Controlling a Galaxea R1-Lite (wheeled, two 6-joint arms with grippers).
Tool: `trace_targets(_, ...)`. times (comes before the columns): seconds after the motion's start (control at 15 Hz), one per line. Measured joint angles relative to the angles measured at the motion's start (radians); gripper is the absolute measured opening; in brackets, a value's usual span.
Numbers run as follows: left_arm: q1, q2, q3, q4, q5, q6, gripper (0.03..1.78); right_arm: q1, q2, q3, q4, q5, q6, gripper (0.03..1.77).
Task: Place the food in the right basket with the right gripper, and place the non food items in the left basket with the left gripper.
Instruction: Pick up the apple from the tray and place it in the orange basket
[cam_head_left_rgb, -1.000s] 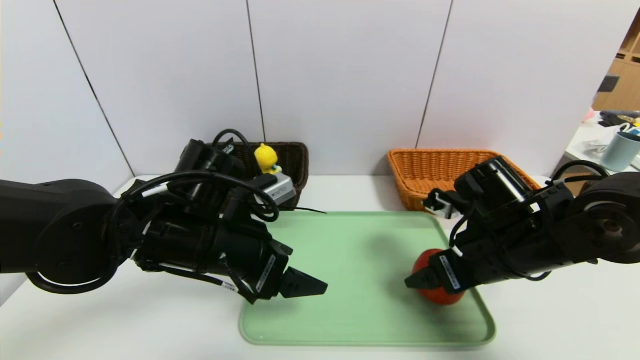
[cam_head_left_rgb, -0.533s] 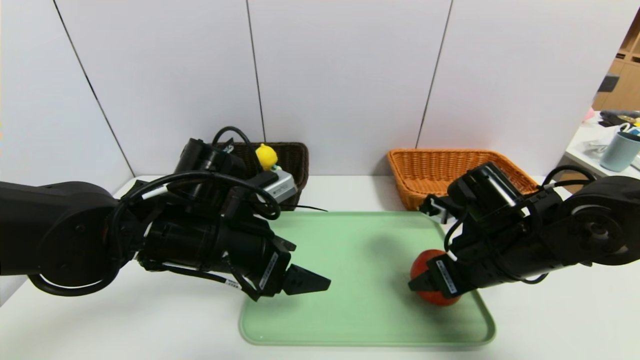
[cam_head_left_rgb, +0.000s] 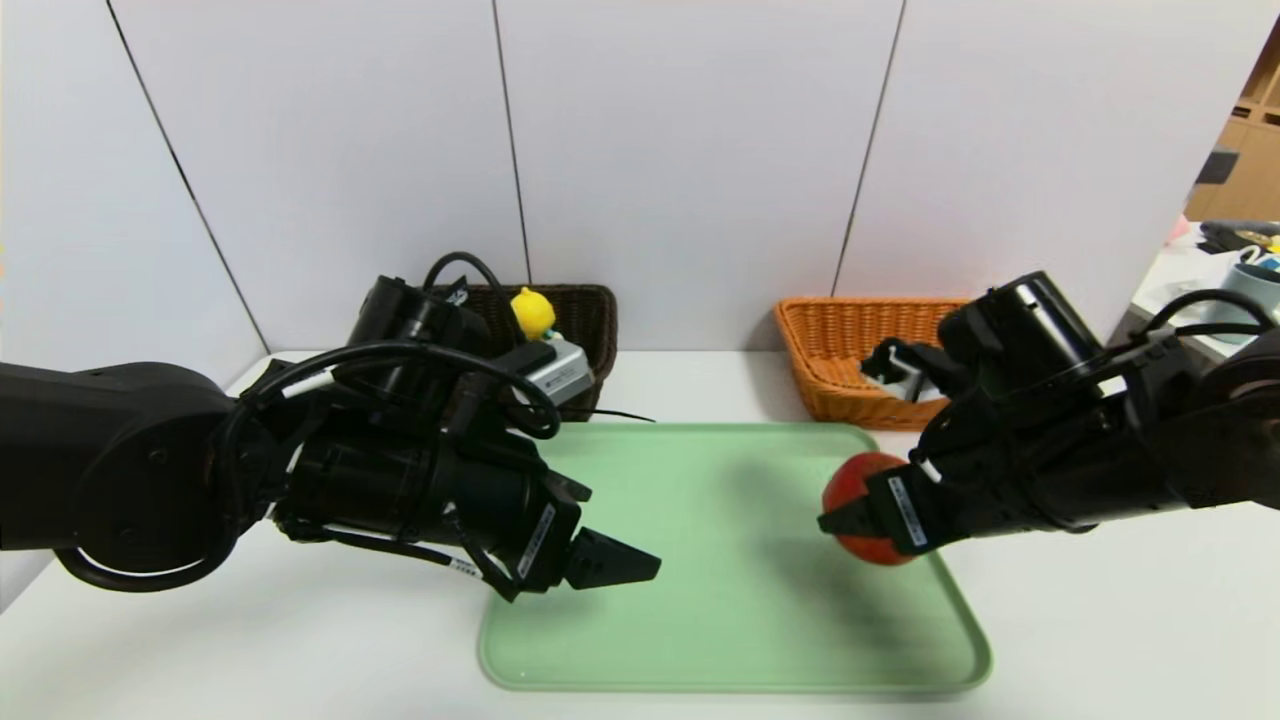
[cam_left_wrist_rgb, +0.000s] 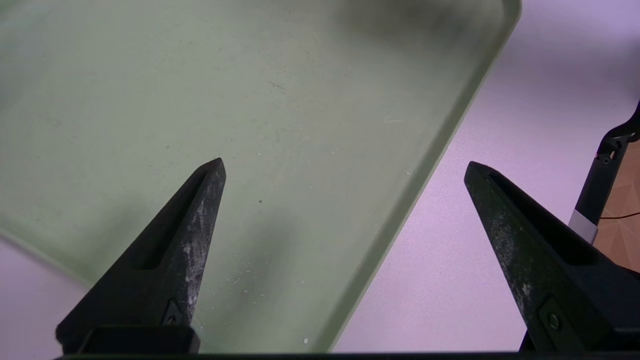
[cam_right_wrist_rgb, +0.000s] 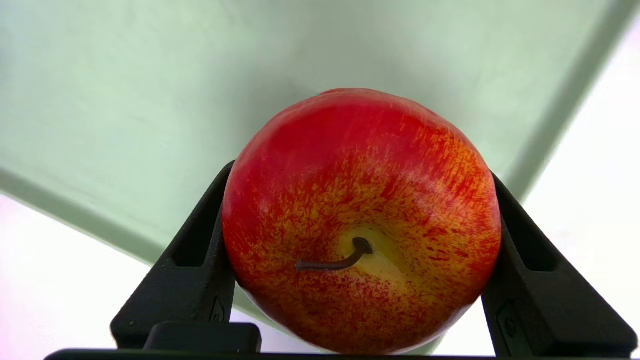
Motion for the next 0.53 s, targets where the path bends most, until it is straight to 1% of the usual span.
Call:
trace_targets(0.13,0.000,0.000,0.000,-0.001,0.000,0.000,1.69,-0.011,-0.048,-0.034,-0.027,-0.010,0.001,1.28)
trace_targets(0.33,0.000,0.000,-0.001,-0.001,0.000,0.001,1.69,-0.043,-0.085,-0.051,-0.151,-0.065,-0.001,1.28)
trace_targets(0.47,-0.004,0.005,-0.001,-0.001,0.001,0.000,1.69,-0.073,-0.091,-0.056,-0.229,-0.084,-0.004,1.27)
trace_targets(0.53,-0.006,0.006,0.000,-0.001,0.001,0.000,1.69,-0.089,-0.090,-0.064,-0.245,-0.093,-0.004,1.27)
